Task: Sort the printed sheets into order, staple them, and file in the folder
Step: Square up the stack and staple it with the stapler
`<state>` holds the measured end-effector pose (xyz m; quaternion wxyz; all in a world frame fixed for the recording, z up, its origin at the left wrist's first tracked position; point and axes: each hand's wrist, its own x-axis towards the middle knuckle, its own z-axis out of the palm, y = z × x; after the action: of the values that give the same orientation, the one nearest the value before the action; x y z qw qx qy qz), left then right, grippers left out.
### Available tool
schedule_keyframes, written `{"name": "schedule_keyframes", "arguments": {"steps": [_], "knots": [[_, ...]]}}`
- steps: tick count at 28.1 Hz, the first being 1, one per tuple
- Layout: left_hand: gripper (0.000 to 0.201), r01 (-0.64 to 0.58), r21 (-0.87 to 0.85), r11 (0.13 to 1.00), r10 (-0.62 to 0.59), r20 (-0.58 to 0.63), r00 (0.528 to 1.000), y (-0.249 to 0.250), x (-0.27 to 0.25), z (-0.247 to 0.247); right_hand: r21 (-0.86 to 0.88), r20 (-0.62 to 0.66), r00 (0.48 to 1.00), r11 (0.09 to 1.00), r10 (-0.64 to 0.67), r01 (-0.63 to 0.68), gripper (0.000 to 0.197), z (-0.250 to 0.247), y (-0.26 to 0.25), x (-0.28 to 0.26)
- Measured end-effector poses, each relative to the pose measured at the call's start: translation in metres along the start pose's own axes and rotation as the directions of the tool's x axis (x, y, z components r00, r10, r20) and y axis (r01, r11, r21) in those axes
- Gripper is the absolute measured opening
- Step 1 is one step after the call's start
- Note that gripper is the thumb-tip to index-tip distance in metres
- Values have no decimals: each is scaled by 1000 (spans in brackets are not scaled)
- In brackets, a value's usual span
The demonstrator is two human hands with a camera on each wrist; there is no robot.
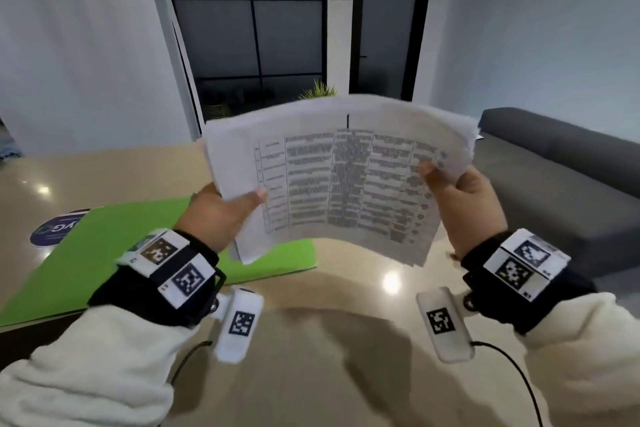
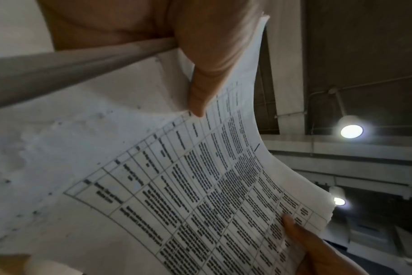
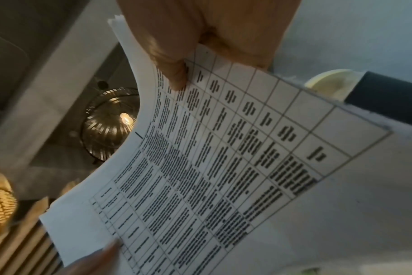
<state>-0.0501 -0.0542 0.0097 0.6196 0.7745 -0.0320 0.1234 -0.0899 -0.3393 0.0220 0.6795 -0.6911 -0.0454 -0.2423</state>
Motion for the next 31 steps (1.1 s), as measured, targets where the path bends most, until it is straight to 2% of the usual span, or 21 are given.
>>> {"name": "schedule_keyframes", "arguments": {"steps": [2, 4, 6, 7, 9, 10, 12, 14, 16, 17, 20, 21, 22, 24, 27, 29, 31], "knots": [[25, -37, -45, 998, 36, -20, 999, 5, -2, -6, 8, 20, 999, 999, -35, 35, 7, 3, -2, 1], [47, 5, -20, 1000, -4, 45, 999, -11, -6, -12, -63, 75, 997, 998, 20, -15, 2, 0, 14, 1], [73, 101, 90, 991, -116, 178, 977, -30, -17, -12, -152, 184, 972, 981, 147, -120, 11, -5, 38, -3], [68, 154, 103, 983, -174, 233, 957, -37, -22, -11, -158, 255, 941, 970, 222, -186, 13, -7, 48, -7], [33, 218, 19, 976, -216, 256, 942, -43, -28, -7, -147, 346, 883, 947, 318, -284, 20, -10, 61, -12], [21, 245, 11, 970, -240, 251, 938, -44, -28, -5, -149, 350, 878, 945, 327, -293, 21, -11, 65, -12], [20, 246, 109, 963, -264, 202, 943, -44, -26, -6, -151, 297, 899, 945, 322, -289, 16, -6, 64, -9], [44, 224, 155, 962, -244, 129, 961, -34, -21, -7, -168, 226, 932, 954, 282, -248, 24, 0, 59, -6], [67, 104, 130, 986, -119, 114, 986, -19, -18, -10, -157, 165, 960, 967, 228, -203, 14, 6, 42, -1], [68, 40, 118, 992, -51, 94, 994, -11, -16, -12, -130, 162, 968, 977, 191, -171, 8, 6, 32, 2], [39, -32, -27, 999, 32, 13, 999, 7, -10, -21, -59, 207, 969, 990, 137, -127, 11, 3, 10, 10], [33, 0, -29, 1000, 1, 22, 1000, 4, -8, -23, -69, 216, 963, 986, 160, -149, 16, 1, 14, 11], [38, 39, -48, 998, -35, 75, 997, -7, -6, -24, -105, 213, 954, 976, 209, -190, 24, -1, 21, 10], [60, 163, -90, 983, -141, 209, 968, -30, -9, -21, -175, 212, 917, 936, 337, -304, 38, -6, 44, 5], [88, 272, -65, 960, -234, 344, 909, -57, -10, -15, -166, 264, 847, 887, 461, -431, 27, -12, 63, -4], [74, 324, -68, 944, -281, 353, 892, -68, -10, -15, -105, 269, 837, 879, 476, -466, 28, -12, 66, -7], [56, 306, -59, 950, -273, 316, 909, -67, -10, -13, -75, 220, 869, 896, 443, -438, 24, -7, 69, -6]]}}
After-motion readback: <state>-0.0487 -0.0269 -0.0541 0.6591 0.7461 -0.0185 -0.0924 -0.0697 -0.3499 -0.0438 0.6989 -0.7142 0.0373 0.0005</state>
